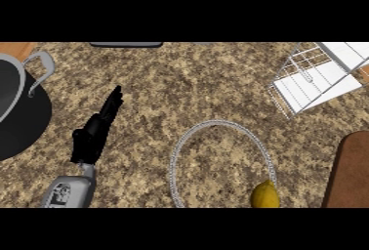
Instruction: Pick the eggplant from the placemat and place it in the tiered shelf
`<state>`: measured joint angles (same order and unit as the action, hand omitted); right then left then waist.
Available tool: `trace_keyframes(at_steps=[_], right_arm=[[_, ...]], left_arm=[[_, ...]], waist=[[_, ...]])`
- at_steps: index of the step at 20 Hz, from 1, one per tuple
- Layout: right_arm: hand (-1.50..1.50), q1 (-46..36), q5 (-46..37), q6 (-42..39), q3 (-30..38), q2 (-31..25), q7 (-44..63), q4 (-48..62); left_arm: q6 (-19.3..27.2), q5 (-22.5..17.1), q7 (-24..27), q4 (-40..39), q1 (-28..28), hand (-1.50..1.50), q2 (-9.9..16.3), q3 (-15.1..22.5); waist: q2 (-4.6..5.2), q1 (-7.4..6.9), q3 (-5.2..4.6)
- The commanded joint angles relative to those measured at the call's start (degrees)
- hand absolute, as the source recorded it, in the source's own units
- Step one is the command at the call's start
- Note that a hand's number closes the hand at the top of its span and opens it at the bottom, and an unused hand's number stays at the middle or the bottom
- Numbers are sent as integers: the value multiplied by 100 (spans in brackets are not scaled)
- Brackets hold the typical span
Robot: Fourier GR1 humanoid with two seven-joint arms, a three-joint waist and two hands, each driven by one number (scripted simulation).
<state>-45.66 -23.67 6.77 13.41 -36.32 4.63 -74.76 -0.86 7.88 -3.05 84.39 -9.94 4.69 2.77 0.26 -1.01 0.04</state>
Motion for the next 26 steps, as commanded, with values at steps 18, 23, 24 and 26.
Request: trace_keyframes(at_steps=[18,23,24,26], right_arm=[[-150,-819,-605,1223,247,-154,-659,2979],[-150,-496,44,850,688,-251,-1014,2790],[-150,-970,-14,866,702,-300,-1039,3373],[-150,-1104,341,550,1016,-539,-1327,3657]], left_arm=[[51,99,420,-458,-40,0,-69,-116],[1,60,-64,-87,-98,0,-38,-119],[-120,17,256,-58,100,0,76,-159],[-79,20,379,-357,-77,0,8,-191]], waist=[[-2,39,-7],[-34,93,-3],[-12,19,-3],[6,8,-1]])
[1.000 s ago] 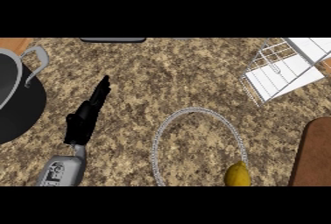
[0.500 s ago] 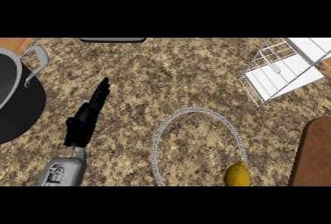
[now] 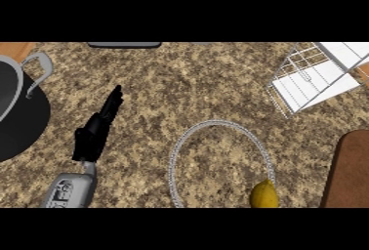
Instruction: Pick the eggplant from the placemat and place it in the tiered shelf
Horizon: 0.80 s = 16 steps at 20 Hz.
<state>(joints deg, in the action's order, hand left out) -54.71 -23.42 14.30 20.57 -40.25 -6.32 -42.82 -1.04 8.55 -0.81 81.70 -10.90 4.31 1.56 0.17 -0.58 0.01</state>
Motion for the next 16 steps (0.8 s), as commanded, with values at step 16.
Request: trace_keyframes(at_steps=[16], right_arm=[[-150,-821,1814,-1081,1379,-794,676,276]], left_arm=[[-16,21,159,66,233,0,-103,59]], waist=[[-11,5,1]])
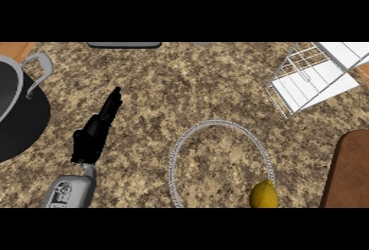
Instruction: Pick the eggplant from the placemat and place it in the tiered shelf
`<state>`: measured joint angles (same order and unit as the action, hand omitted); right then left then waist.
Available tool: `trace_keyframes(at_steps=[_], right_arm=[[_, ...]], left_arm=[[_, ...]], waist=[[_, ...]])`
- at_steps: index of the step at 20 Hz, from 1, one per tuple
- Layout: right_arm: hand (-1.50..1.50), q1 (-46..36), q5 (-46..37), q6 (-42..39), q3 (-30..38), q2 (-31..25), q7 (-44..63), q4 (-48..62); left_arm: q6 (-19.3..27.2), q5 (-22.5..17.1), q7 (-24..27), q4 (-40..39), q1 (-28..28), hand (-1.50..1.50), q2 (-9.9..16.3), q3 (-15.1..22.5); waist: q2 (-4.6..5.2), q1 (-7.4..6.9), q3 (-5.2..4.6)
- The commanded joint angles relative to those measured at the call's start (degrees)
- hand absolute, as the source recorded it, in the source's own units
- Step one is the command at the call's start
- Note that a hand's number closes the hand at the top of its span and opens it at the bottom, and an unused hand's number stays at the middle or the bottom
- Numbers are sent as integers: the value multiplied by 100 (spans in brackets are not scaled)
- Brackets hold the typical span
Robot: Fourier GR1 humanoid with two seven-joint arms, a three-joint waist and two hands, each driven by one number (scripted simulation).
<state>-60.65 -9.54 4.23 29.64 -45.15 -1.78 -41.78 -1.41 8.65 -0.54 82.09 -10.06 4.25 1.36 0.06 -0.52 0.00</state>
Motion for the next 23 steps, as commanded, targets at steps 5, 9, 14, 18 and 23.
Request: trace_keyframes(at_steps=[5,9,14,18,23], right_arm=[[-150,-192,507,-222,730,-1182,627,599],[-150,-135,597,-753,865,-1885,1244,1233],[-150,505,546,-1701,926,-2795,981,1841],[-150,1276,618,-2317,1230,-3357,125,2381],[-150,1840,749,-3089,1473,-3787,-360,2916]], left_arm=[[-94,-106,-122,-9,-156,0,169,-204],[187,150,-105,-40,-118,0,-126,51],[43,73,-201,370,122,0,-102,145],[11,-14,-132,338,199,0,-113,91],[-23,-81,-188,343,183,0,3,-53]], waist=[[8,24,2],[28,17,5],[28,-25,13],[43,0,31],[50,25,46]])
